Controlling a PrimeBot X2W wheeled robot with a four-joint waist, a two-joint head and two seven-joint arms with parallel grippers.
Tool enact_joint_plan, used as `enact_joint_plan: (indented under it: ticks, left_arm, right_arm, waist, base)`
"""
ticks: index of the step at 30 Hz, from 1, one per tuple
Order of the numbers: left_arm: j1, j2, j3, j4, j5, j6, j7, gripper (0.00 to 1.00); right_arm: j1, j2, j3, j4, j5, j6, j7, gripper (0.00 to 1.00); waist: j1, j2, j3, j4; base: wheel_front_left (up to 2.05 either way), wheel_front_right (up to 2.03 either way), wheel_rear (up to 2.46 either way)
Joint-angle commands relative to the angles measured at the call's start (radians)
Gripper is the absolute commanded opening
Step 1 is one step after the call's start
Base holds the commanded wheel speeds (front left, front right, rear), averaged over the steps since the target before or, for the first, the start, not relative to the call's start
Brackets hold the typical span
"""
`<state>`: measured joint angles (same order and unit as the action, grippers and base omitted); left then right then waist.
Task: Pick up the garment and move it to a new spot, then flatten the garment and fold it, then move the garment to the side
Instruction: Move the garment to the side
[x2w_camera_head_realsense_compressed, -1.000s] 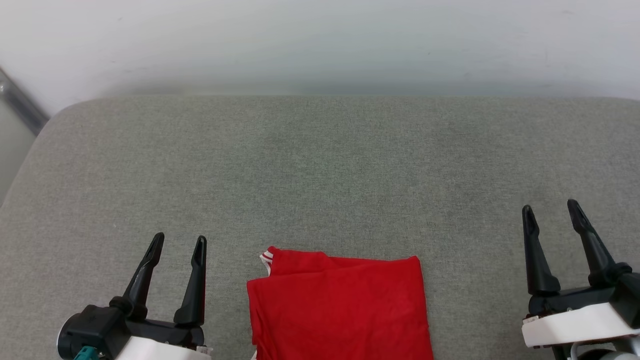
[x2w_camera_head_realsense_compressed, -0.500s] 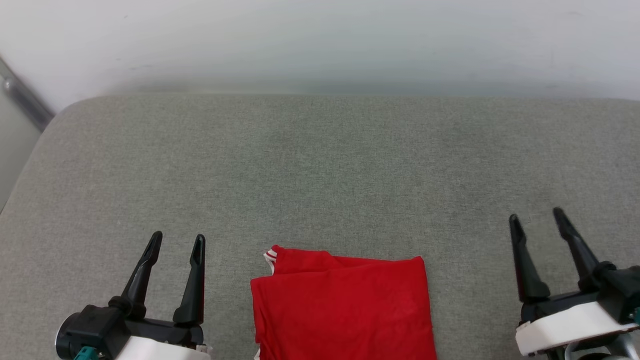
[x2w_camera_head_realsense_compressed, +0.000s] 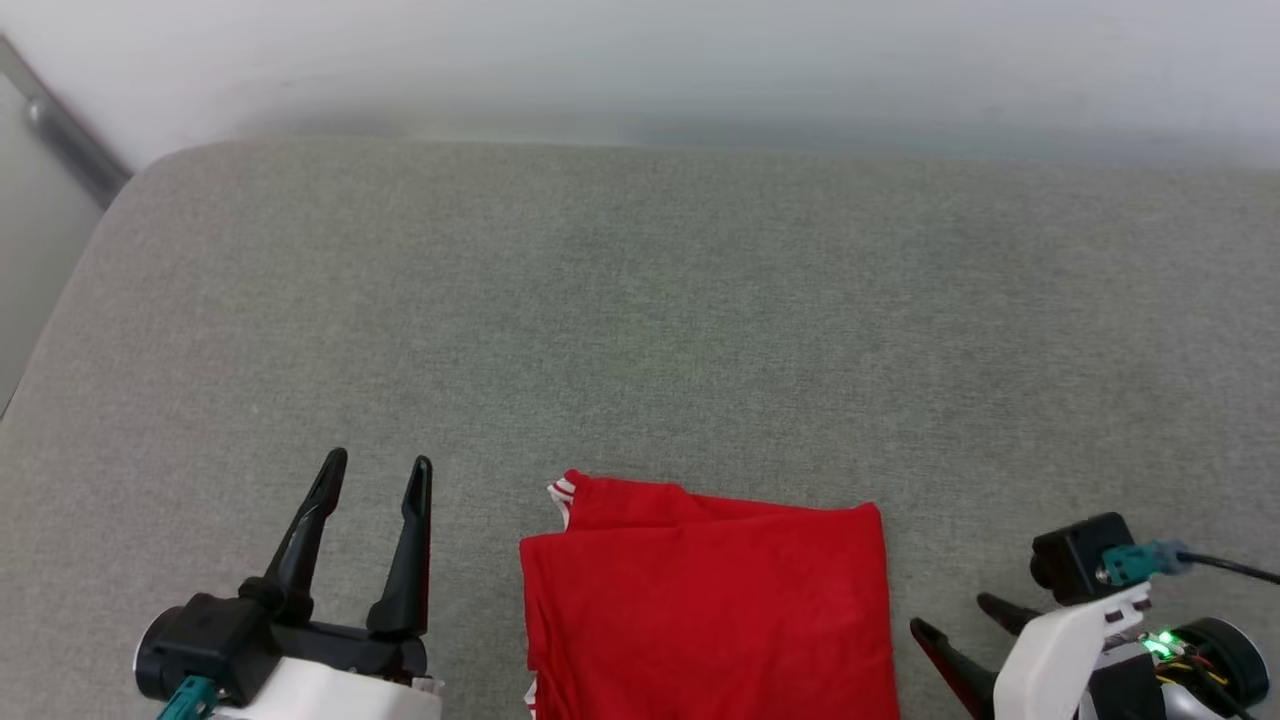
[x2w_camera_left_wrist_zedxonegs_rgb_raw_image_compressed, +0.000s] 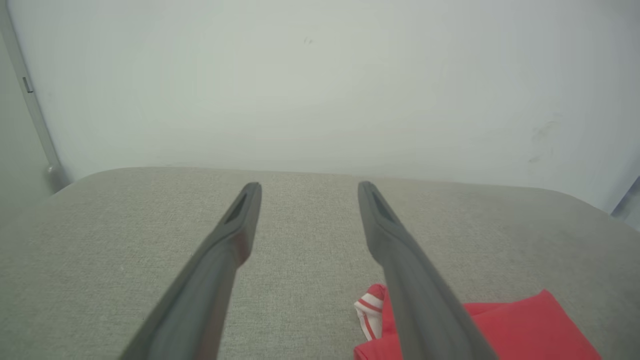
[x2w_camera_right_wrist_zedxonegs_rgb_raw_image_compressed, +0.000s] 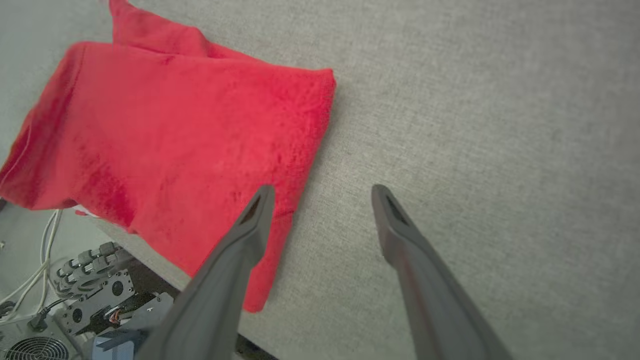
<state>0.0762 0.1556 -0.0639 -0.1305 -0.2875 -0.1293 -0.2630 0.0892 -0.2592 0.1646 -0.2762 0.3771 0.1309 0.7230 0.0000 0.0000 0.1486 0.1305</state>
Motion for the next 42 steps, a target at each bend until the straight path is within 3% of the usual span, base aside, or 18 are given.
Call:
enact_joint_plan:
  ticks: [1,5,11,23,24,25,26,31,35,42]
  left_arm:
    - [-0.017,0.0,-0.008,0.003,-0.004,-0.001,-0.002,1.0]
    - [-0.04,0.001,-0.025,0.01,-0.007,-0.001,-0.002,1.0]
    - [-0.067,-0.004,-0.048,0.024,-0.011,-0.001,-0.002,1.0]
    - [-0.092,-0.019,-0.066,0.04,-0.014,-0.001,-0.002,1.0]
    - [-0.093,-0.019,-0.067,0.043,-0.013,-0.001,-0.002,1.0]
    - [-0.094,-0.02,-0.067,0.045,-0.013,-0.001,-0.002,1.0]
    - [-0.095,-0.021,-0.068,0.046,-0.013,-0.001,-0.002,1.0]
    - [-0.082,-0.018,-0.06,0.046,-0.004,-0.001,-0.002,1.0]
    - [-0.073,-0.016,-0.057,0.039,0.001,-0.001,-0.002,1.0]
    - [-0.09,-0.006,-0.076,0.026,0.003,-0.001,-0.002,1.0]
  right_arm:
    - [-0.018,0.016,-0.007,0.0,-0.01,0.0,0.048,1.0]
    - [-0.042,0.072,-0.003,-0.002,-0.018,0.0,0.211,1.0]
    - [-0.082,0.134,-0.01,0.049,-0.056,0.0,0.329,1.0]
    - [-0.108,0.189,0.022,0.223,-0.092,0.0,0.34,1.0]
    - [-0.109,0.189,0.03,0.239,-0.091,0.0,0.335,0.63]
    - [-0.114,0.182,0.044,0.247,-0.093,0.0,0.324,0.17]
    - [-0.12,0.176,0.057,0.251,-0.092,0.0,0.308,0.0]
    - [-0.166,0.115,0.106,0.241,-0.108,0.0,0.24,0.0]
    - [-0.228,0.0,0.178,0.216,-0.161,-0.001,0.198,0.0]
    - [-0.38,-0.215,0.322,0.162,-0.208,-0.001,0.164,0.0]
  waist:
    - [0.0,0.0,0.018,0.017]
    - [0.0,0.0,0.051,0.049]
    - [0.0,0.0,0.084,0.1]
    - [0.0,0.0,0.12,0.161]
    - [0.0,0.0,0.119,0.162]
    - [0.0,0.0,0.118,0.162]
    - [0.0,0.0,0.117,0.162]
    - [0.0,0.0,0.102,0.13]
    - [0.0,0.0,0.091,0.075]
    - [0.0,0.0,0.118,-0.088]
  base:
    - [0.0,0.0,0.0]
    - [0.0,0.0,0.0]
    - [0.0,0.0,0.0]
    - [0.0,0.0,0.0]
    - [0.0,0.0,0.0]
    - [0.0,0.0,0.0]
    - [0.0,0.0,0.0]
    - [0.0,0.0,0.0]
    - [0.0,0.0,0.0]
    - [0.0,0.0,0.0]
